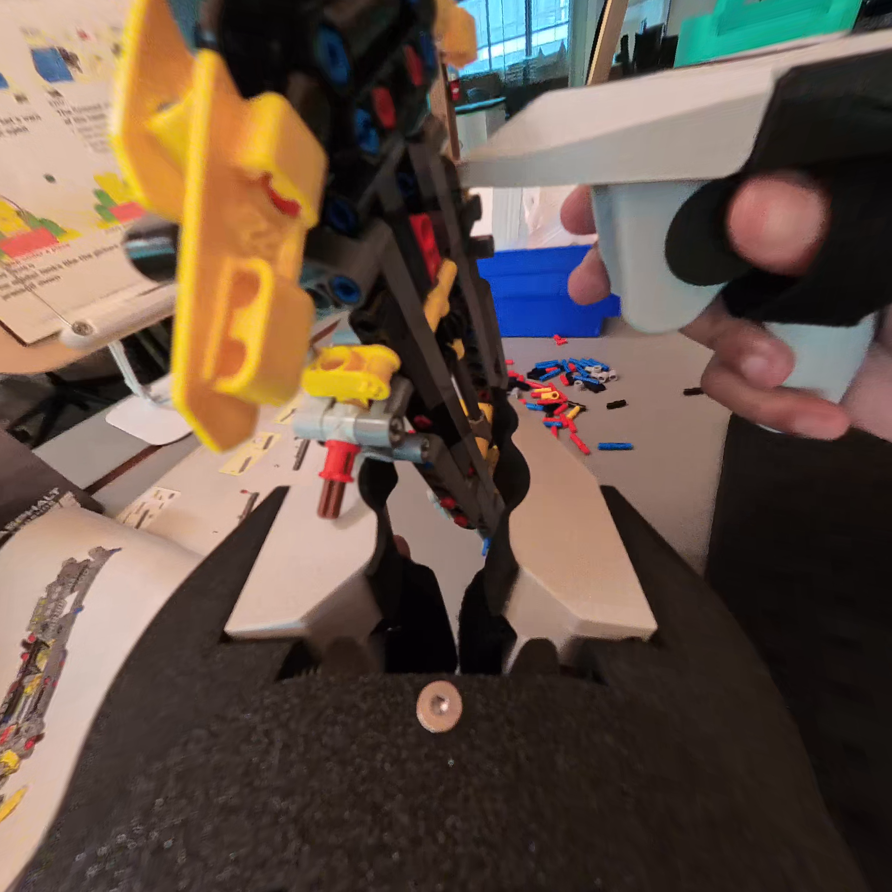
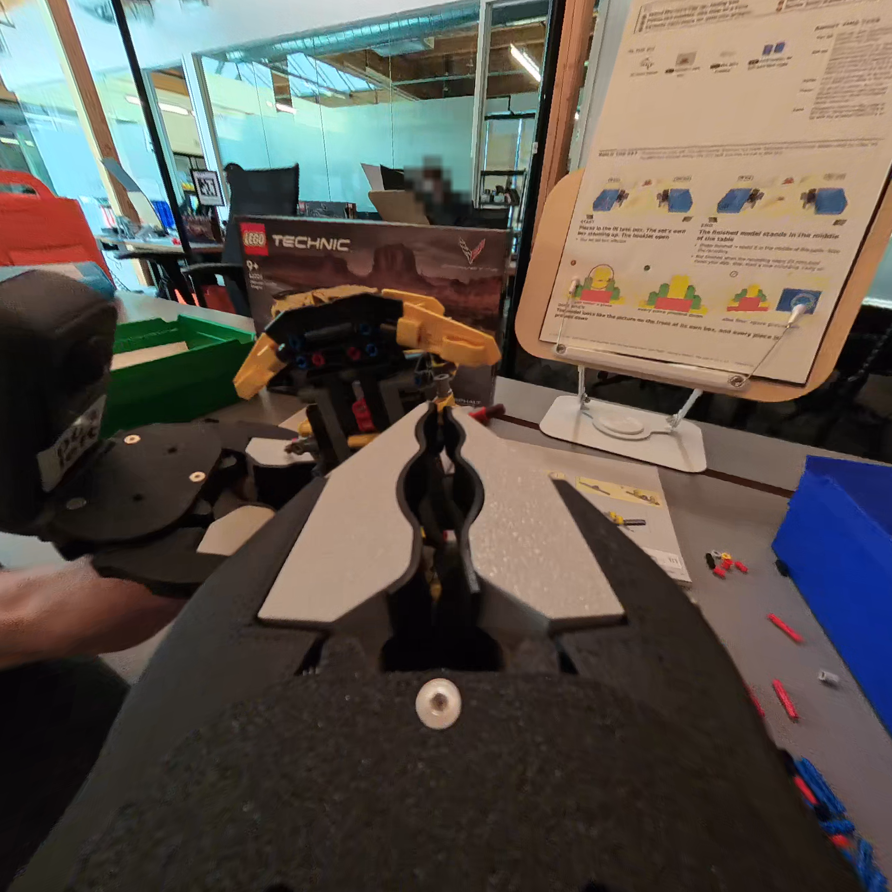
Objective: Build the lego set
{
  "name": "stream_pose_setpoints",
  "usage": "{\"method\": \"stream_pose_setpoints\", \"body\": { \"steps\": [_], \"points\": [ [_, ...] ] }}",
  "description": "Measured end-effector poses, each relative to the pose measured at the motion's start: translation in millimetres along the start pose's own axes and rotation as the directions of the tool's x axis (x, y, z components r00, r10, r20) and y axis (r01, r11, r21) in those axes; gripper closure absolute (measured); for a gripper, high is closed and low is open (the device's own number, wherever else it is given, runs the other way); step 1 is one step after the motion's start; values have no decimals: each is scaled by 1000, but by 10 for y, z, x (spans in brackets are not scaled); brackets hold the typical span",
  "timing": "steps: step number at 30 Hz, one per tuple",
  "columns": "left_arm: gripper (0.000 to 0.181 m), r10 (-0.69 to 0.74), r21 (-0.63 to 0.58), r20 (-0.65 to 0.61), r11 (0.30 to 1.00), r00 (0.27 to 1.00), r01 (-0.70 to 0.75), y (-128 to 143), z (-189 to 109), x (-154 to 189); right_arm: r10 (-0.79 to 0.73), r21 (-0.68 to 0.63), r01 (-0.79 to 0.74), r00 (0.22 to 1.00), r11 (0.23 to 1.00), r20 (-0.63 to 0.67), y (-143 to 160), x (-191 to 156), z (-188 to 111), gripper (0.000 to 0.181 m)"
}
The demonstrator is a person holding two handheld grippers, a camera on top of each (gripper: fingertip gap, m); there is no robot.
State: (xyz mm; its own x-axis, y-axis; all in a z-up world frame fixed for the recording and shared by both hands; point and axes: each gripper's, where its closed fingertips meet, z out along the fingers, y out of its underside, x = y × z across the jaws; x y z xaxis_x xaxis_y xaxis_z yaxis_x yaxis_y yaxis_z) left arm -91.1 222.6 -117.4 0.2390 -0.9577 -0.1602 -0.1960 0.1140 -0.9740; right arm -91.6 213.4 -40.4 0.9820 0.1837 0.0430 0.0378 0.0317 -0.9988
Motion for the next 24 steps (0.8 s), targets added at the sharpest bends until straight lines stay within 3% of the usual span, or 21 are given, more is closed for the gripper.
{"method": "stream_pose_setpoints", "body": {
  "steps": [3,9,11,12,13,14,16,19,21,24],
  "points": [
    [145,-28,8,-27,1000,999,28,18,0,-38,84,-21,-83,994,996,68,29,-58,24,169],
    [146,-30,105,-167,993,986,48,-28,-82,-33,-65,-1,67,973,998,222,44,-146,-154,153],
    [145,8,187,-228,982,974,36,-135,-167,-13,-56,-64,82,944,995,325,177,-65,-272,153],
    [146,33,213,-247,977,968,21,-173,-202,-6,-15,-134,73,921,988,388,315,-28,-291,147],
    [146,48,227,-265,974,963,14,-195,-229,2,32,-209,73,888,975,459,449,-34,-306,129],
    [146,54,239,-285,971,957,16,-212,-254,14,56,-239,75,864,968,500,498,-19,-295,126],
    [146,50,268,-323,963,945,41,-250,-306,31,60,-185,62,806,981,589,444,-68,-253,126],
    [142,45,302,-350,951,936,67,-292,-353,23,-37,-150,190,729,970,684,495,-229,-208,130],
    [142,73,315,-350,948,934,44,-291,-365,25,-103,-106,259,678,960,728,450,-382,-205,149],
    [146,148,328,-332,944,932,-33,-245,-367,41,-238,-46,383,659,923,714,439,-431,-100,158]
  ]
}}
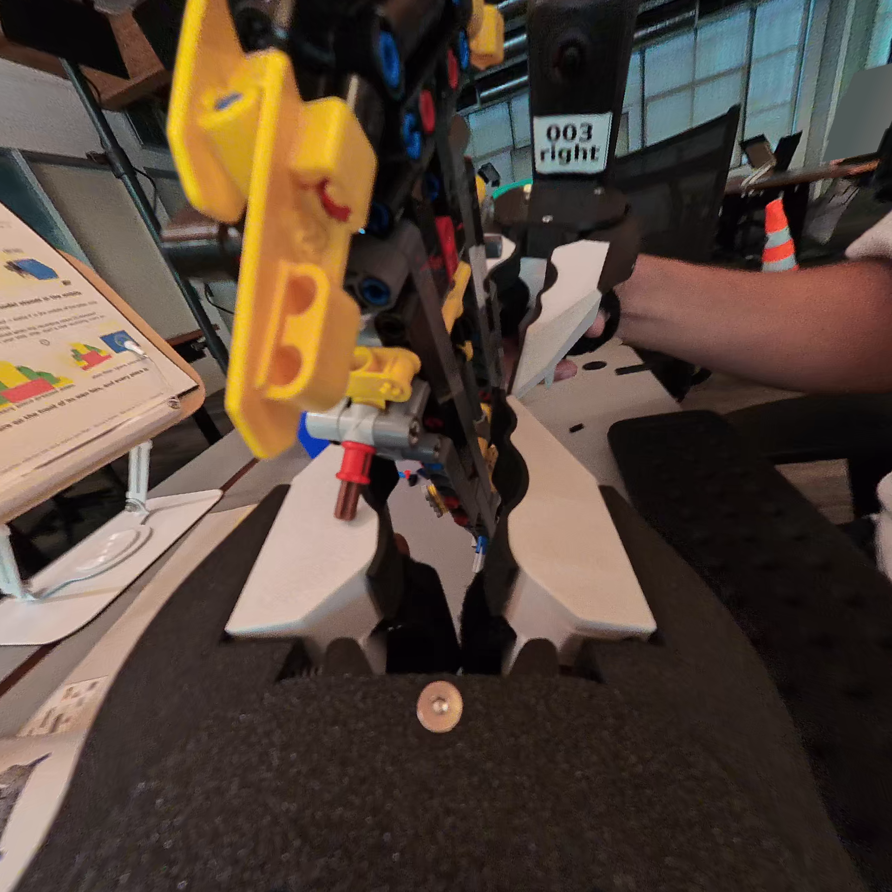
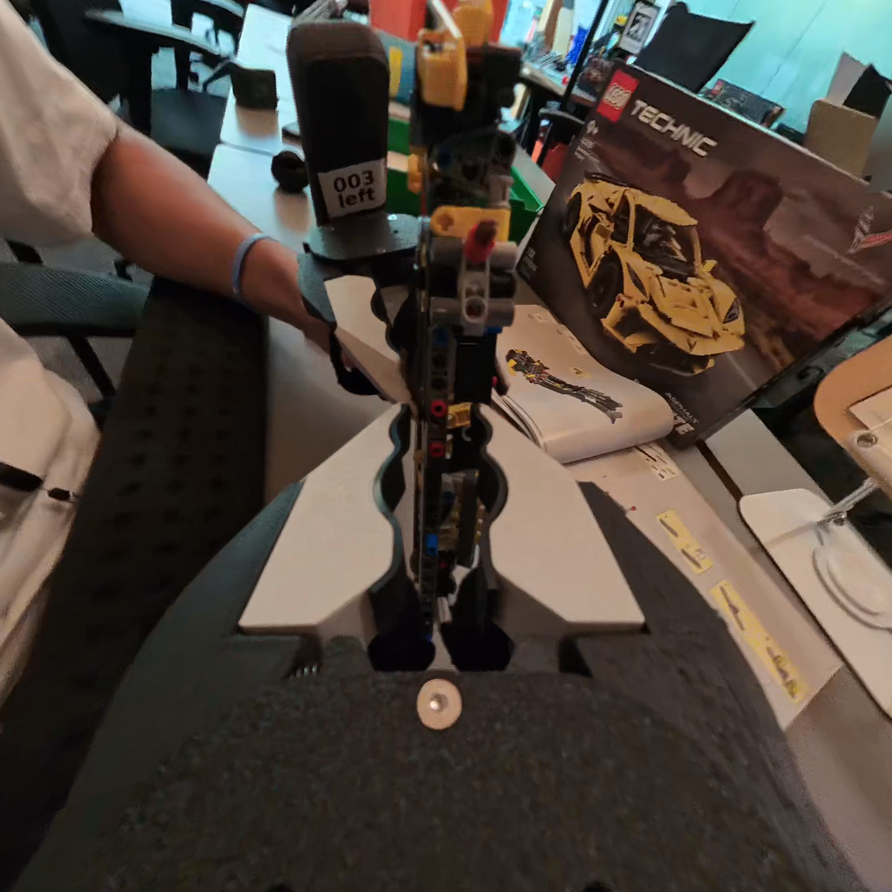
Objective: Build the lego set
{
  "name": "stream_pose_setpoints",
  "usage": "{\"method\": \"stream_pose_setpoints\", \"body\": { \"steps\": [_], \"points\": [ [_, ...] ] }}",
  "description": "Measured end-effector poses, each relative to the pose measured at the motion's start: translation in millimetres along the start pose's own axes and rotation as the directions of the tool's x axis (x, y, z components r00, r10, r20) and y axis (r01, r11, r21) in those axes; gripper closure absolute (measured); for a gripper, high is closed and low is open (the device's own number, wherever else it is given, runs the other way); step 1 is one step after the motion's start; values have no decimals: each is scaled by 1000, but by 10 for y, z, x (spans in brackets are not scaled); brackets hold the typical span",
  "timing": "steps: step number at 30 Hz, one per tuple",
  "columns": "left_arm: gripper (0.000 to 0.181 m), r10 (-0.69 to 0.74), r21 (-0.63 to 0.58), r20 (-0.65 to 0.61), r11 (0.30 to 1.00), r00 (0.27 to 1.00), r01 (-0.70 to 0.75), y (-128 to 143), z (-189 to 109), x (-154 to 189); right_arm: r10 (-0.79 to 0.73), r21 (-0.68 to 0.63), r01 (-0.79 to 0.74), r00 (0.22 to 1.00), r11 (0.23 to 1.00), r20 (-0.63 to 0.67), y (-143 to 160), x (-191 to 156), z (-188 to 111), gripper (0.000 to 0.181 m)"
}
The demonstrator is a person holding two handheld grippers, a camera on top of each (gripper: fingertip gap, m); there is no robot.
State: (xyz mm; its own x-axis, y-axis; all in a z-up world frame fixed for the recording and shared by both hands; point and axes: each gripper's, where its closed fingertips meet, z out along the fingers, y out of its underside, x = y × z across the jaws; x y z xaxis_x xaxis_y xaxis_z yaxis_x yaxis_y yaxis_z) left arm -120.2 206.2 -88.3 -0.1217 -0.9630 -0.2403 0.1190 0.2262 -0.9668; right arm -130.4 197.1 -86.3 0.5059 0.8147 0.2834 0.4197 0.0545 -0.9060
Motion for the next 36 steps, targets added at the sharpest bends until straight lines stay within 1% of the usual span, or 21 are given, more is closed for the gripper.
{"method": "stream_pose_setpoints", "body": {
  "steps": [1,4,5,7,8,10,12,13,15,16,17,18,20,22,24,25,26,28,33,36],
  "points": [
    [146,25,-3,8,1000,1000,-25,18,-8,-14,-34,-24,34,999,999,19,13,-29,19,167],
    [147,67,-11,19,998,998,-66,52,-48,-70,-128,-79,126,992,989,-9,40,-6,73,173],
    [148,59,-35,27,998,998,-58,84,-63,-92,-194,-110,188,980,976,-43,60,28,89,174],
    [142,15,-105,52,994,999,-10,178,-113,-132,-370,-176,349,923,921,-105,95,72,121,174],
    [133,0,-148,66,989,998,10,245,-153,-148,-428,-208,398,896,893,-122,111,90,124,174],
    [125,-25,-238,138,970,990,58,384,-282,-223,-508,-264,459,846,849,-162,156,159,120,175],
    [122,-67,-293,192,948,979,122,467,-457,-239,-577,-326,501,791,802,-202,257,264,142,174],
    [124,-85,-335,230,929,970,161,534,-563,-256,-606,-357,518,768,777,-206,332,298,165,174],
    [127,-110,-446,296,863,949,239,721,-814,-255,-675,-423,558,707,714,-208,504,346,227,174],
    [134,-112,-489,340,827,934,277,801,-955,-263,-706,-452,576,681,681,-194,600,341,274,174],
    [136,-123,-521,372,792,920,317,861,-1083,-248,-724,-474,588,668,655,-172,694,315,331,174],
    [137,-146,-538,391,765,909,354,882,-1183,-219,-740,-493,599,656,631,-151,773,284,390,175],
    [137,-190,-521,437,743,879,420,820,-1314,-214,-769,-522,608,618,598,-161,850,279,482,174],
    [127,-261,-509,428,722,865,469,733,-1343,-144,-763,-556,587,630,589,-143,971,280,552,175],
    [116,-313,-519,416,690,854,505,704,-1336,-82,-787,-586,592,602,554,-136,1057,289,596,175],
    [110,-347,-524,389,678,853,515,696,-1304,-25,-792,-592,596,597,543,-127,1092,280,613,175],
    [108,-376,-524,372,669,849,526,703,-1266,6,-793,-589,602,598,539,-115,1119,260,630,175],
    [101,-407,-537,356,647,841,541,792,-1192,9,-795,-576,616,598,536,-101,1155,226,662,175],
    [92,-472,-607,329,558,818,566,1107,-1033,9,-815,-582,640,575,501,-69,1259,198,721,175],
    [89,-491,-632,318,527,811,568,1201,-974,43,-811,-577,638,580,511,-77,1283,168,740,175]
  ]
}}
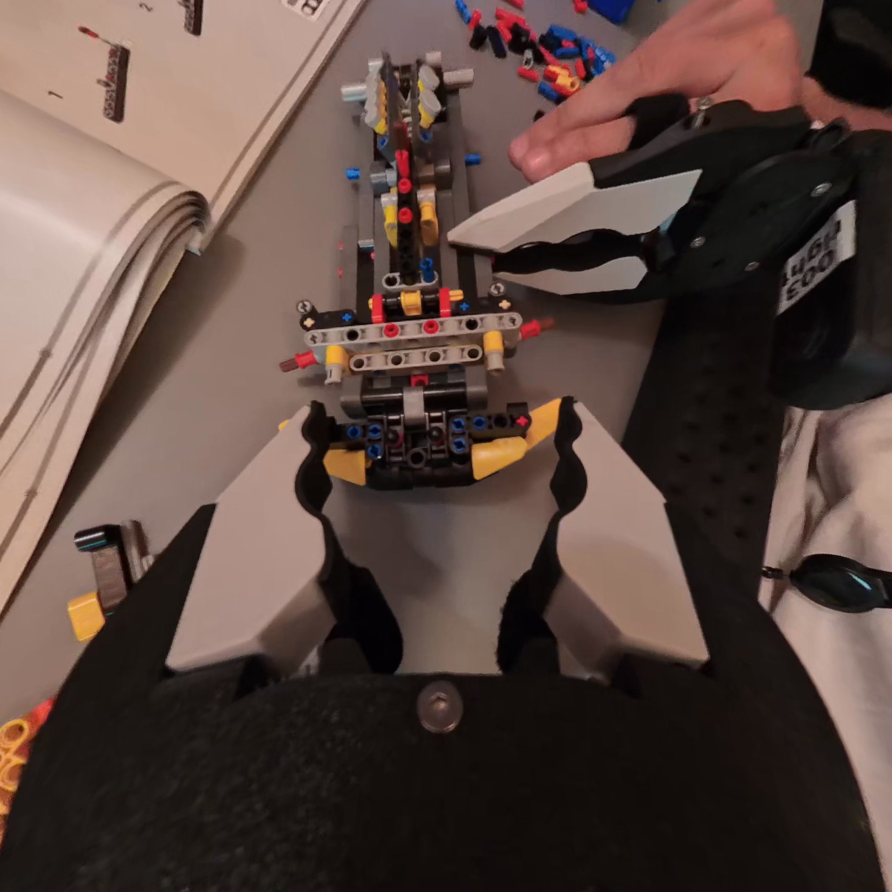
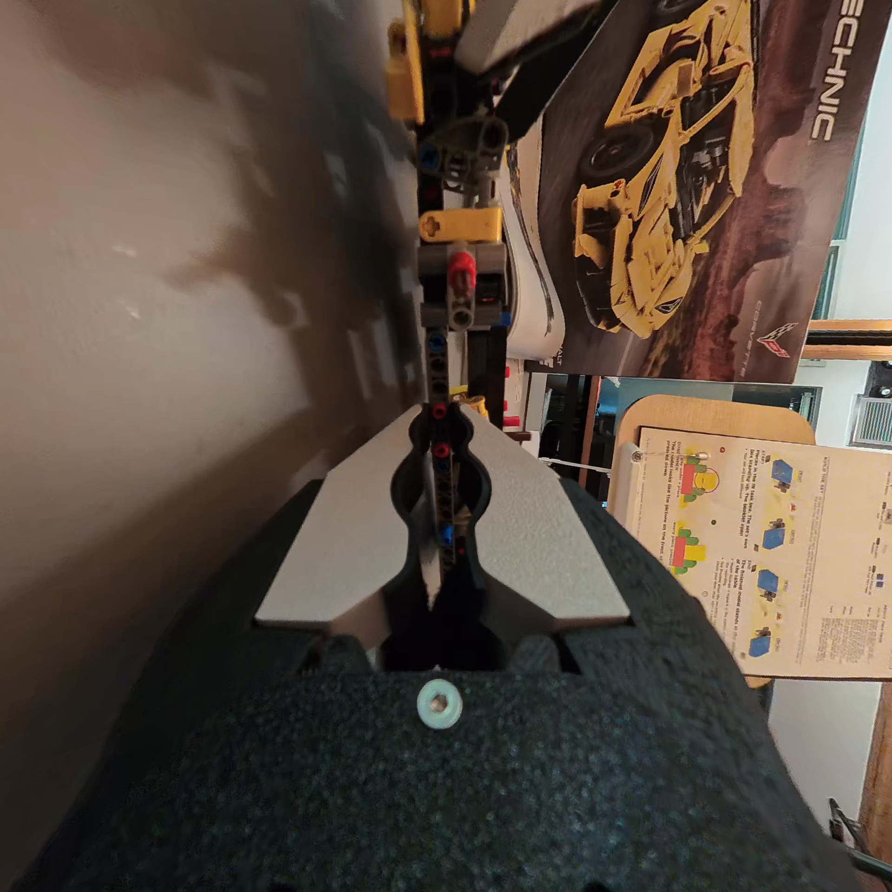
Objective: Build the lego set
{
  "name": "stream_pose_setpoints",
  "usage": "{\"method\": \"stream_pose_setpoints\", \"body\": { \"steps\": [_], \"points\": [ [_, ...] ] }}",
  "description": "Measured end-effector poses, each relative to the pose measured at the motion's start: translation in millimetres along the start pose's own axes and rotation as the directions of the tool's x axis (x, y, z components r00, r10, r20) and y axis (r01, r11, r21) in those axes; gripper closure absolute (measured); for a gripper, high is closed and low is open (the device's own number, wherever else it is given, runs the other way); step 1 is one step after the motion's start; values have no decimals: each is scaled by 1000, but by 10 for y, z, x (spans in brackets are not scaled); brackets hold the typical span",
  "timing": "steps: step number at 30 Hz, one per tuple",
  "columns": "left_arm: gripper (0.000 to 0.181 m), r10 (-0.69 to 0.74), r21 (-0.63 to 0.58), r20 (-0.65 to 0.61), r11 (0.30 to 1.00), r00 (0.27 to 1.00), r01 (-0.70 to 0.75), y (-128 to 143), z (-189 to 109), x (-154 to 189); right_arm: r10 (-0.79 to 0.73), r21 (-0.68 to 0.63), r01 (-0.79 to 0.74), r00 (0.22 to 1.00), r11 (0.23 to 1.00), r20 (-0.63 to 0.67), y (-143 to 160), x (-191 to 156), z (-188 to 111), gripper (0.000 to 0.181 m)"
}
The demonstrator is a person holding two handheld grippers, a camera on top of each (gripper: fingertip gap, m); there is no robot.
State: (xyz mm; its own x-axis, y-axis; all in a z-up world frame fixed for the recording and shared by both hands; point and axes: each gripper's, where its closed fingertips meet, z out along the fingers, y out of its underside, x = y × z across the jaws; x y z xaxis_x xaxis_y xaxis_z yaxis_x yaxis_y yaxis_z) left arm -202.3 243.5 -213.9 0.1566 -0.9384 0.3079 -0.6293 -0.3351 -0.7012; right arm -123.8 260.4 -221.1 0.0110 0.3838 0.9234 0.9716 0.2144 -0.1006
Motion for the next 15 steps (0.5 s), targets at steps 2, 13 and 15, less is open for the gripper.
{"method": "stream_pose_setpoints", "body": {
  "steps": [2,13,15],
  "points": [
    [97,11,-13,29,1000,1000,-11,20,52,-44,10,2,-10,1000,1000,-5,-1,-4,4,175],
    [103,123,-68,138,991,983,-115,93,158,-68,3,-19,-3,1000,1000,5,25,-125,45,171],
    [103,129,-72,142,990,982,-119,97,157,-70,5,-16,-5,1000,1000,5,22,-125,47,171]
  ]
}}
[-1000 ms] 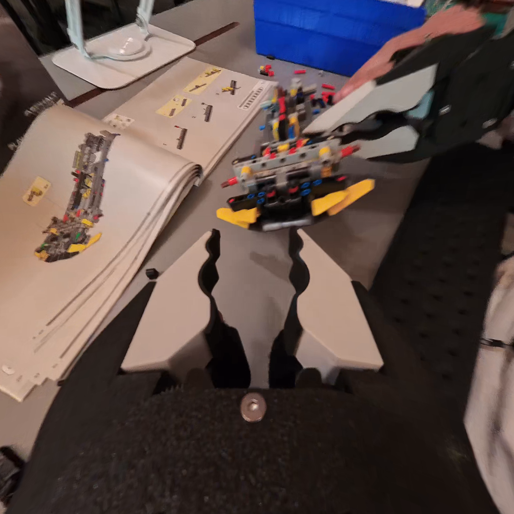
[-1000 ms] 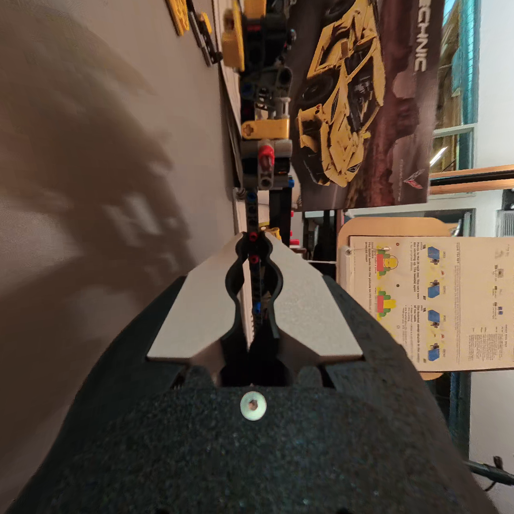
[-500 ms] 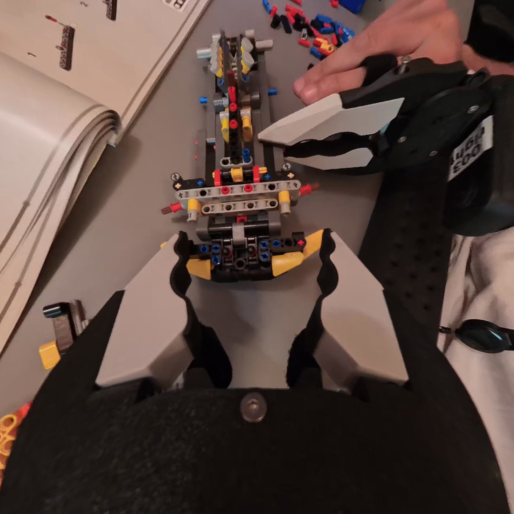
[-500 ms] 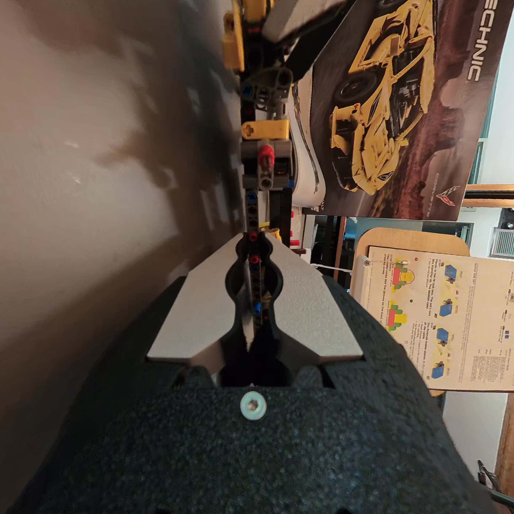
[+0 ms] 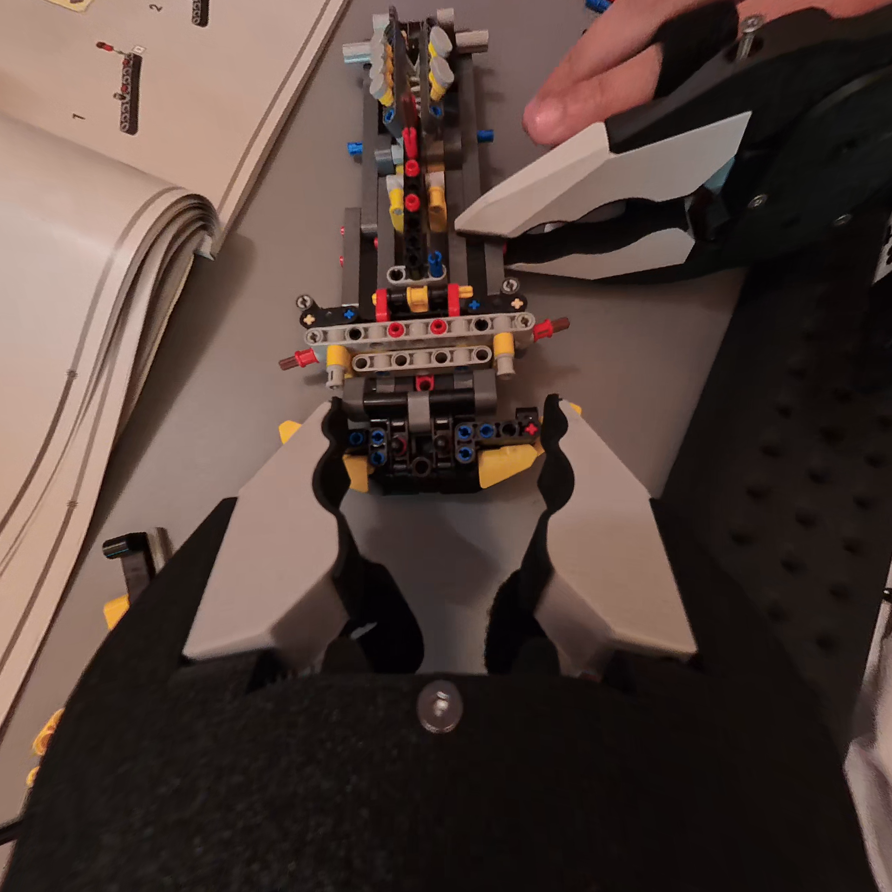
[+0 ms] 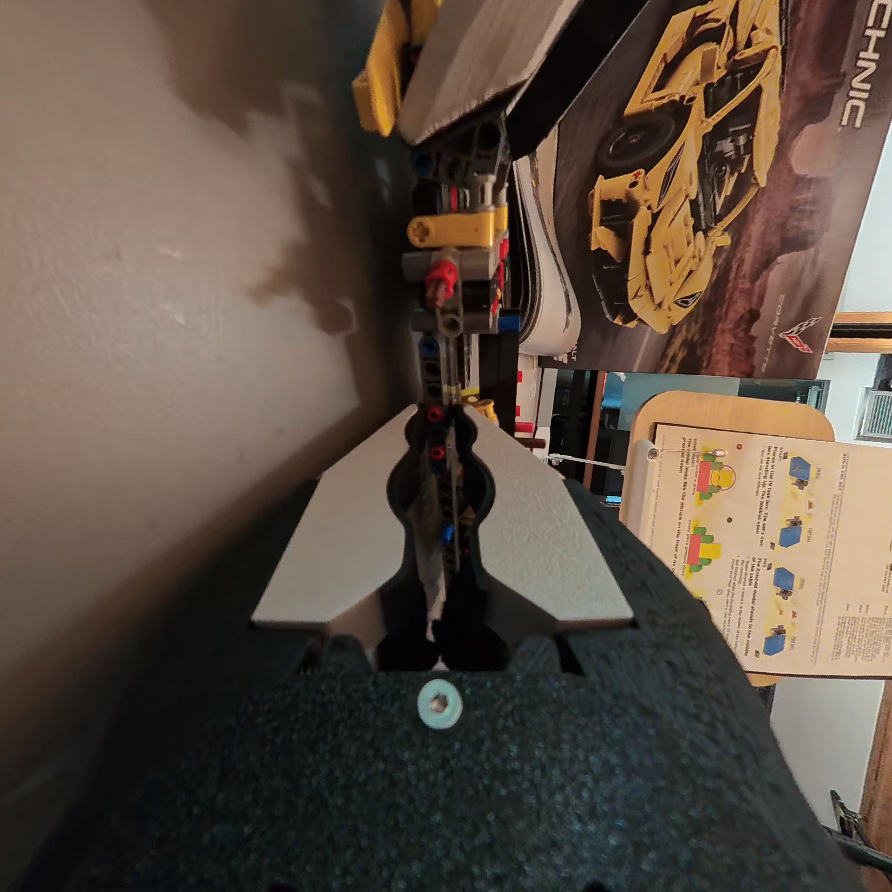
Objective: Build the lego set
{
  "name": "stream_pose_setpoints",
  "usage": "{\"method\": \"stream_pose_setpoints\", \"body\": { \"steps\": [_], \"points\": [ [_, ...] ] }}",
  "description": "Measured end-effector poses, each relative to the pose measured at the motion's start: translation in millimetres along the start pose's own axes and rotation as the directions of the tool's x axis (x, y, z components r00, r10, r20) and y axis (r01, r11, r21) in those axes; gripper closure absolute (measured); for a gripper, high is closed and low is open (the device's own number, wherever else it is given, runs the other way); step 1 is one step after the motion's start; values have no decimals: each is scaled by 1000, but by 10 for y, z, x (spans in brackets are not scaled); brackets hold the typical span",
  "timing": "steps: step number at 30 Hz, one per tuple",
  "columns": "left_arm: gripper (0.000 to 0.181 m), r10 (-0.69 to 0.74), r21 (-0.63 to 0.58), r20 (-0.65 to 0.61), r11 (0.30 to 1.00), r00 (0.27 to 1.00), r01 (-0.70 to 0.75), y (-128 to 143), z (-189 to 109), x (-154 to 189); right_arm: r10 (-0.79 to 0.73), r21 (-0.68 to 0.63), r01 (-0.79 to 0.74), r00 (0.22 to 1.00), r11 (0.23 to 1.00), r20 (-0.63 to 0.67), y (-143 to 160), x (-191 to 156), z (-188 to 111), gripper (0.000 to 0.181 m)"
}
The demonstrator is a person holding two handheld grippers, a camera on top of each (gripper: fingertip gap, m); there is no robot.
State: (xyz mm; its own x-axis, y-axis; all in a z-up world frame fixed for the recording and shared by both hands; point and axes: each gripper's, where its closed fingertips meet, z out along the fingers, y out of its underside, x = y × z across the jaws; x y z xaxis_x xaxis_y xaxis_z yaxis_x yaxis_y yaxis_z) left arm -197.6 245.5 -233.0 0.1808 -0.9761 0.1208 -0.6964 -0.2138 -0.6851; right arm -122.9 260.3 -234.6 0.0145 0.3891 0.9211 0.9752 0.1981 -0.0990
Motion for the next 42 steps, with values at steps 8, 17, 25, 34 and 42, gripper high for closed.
{"method": "stream_pose_setpoints", "body": {
  "steps": [8,17,25,34,42],
  "points": [
    [103,50,-29,38,998,998,-49,43,-5,-112,144,-22,-143,986,990,83,-40,-8,-89,155],
    [103,225,-87,70,972,972,-219,130,-6,-294,850,-43,-861,490,507,194,210,328,-319,154],
    [102,155,59,80,985,985,-160,-39,-137,-227,970,83,-981,-160,-178,183,756,556,-498,131],
    [113,-302,506,152,842,941,188,-488,-547,-736,997,105,-994,-34,-41,64,865,542,-535,133],
    [124,-45,-26,728,995,684,94,-302,-495,-1341,857,341,-853,476,394,199,-987,1151,-844,181]
  ]
}}
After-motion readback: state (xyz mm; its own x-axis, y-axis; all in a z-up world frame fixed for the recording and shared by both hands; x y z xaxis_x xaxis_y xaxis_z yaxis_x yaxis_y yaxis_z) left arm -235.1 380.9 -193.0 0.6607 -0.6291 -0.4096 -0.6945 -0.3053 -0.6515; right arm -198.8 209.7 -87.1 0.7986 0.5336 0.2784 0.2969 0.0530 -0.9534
